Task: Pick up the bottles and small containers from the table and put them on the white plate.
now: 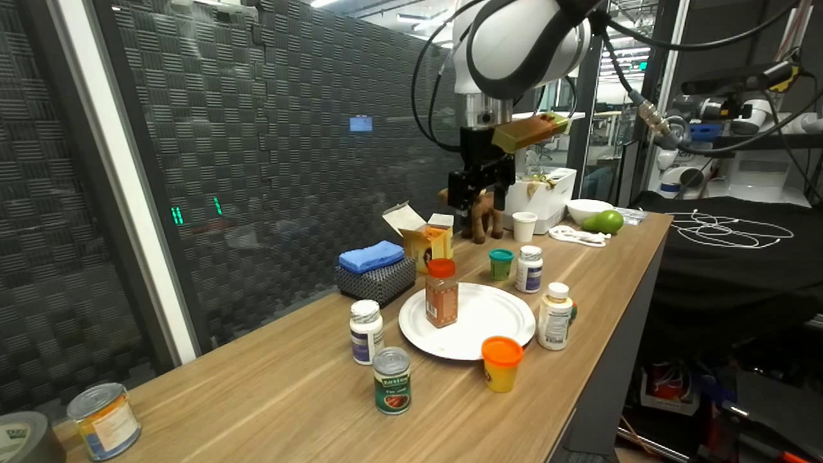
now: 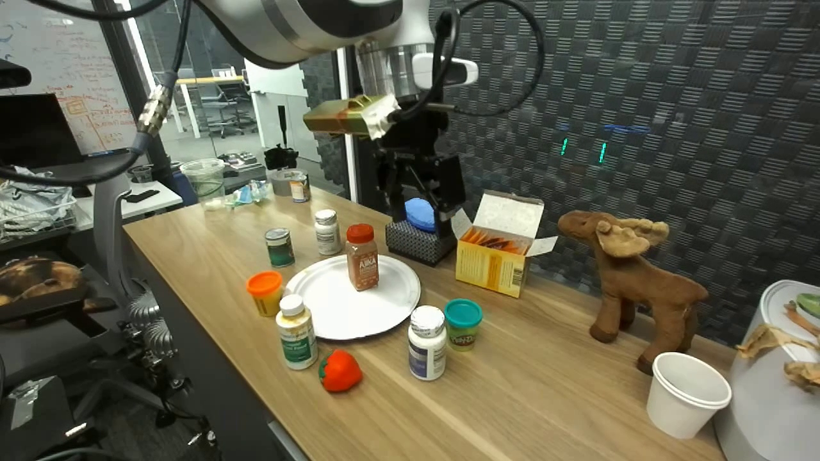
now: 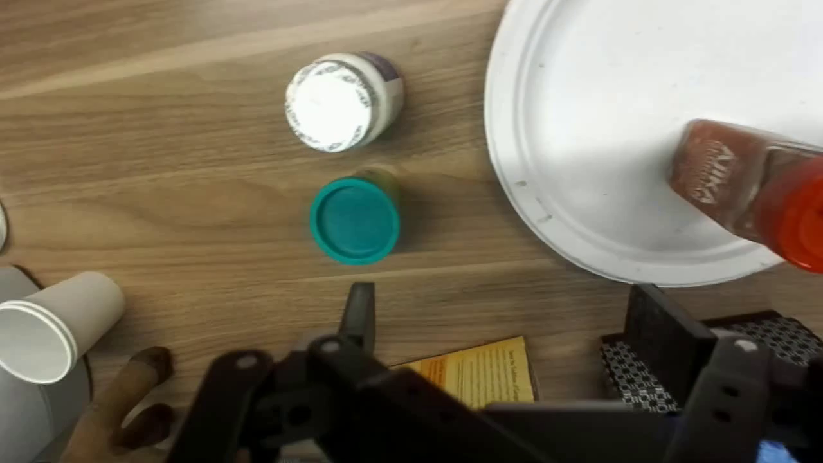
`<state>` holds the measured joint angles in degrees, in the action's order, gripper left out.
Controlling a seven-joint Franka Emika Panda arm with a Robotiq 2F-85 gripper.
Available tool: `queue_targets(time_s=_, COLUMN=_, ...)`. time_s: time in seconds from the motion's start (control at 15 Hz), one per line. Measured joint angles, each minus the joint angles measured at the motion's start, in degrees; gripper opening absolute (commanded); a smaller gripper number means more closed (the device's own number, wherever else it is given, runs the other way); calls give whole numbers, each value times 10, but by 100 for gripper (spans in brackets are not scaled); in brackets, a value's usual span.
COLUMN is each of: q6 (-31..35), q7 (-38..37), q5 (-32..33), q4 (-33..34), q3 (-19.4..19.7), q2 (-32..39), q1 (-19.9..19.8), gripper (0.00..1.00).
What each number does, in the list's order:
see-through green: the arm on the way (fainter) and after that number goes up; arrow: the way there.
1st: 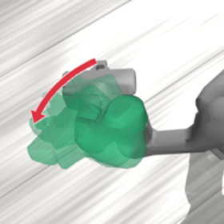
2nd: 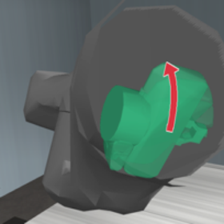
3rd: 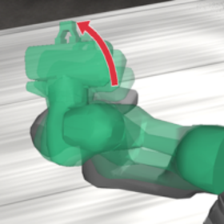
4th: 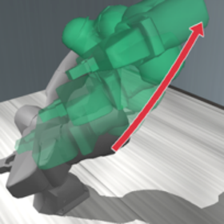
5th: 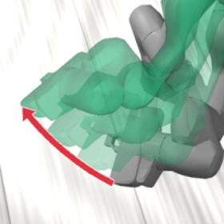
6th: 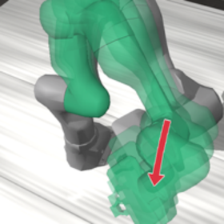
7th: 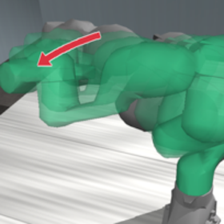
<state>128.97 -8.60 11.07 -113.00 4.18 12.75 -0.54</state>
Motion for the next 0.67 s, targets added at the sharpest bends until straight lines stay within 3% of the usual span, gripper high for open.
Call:
queue_targets(time_s=0.33, q6=57, q7=79, q5=11, q4=-9, q3=5, q2=35, q1=-25, gripper=100)
queue_targets(time_s=0.67, q6=70, q7=133, q5=1, q4=-9, q3=5, q2=49, q1=-45, gripper=100)
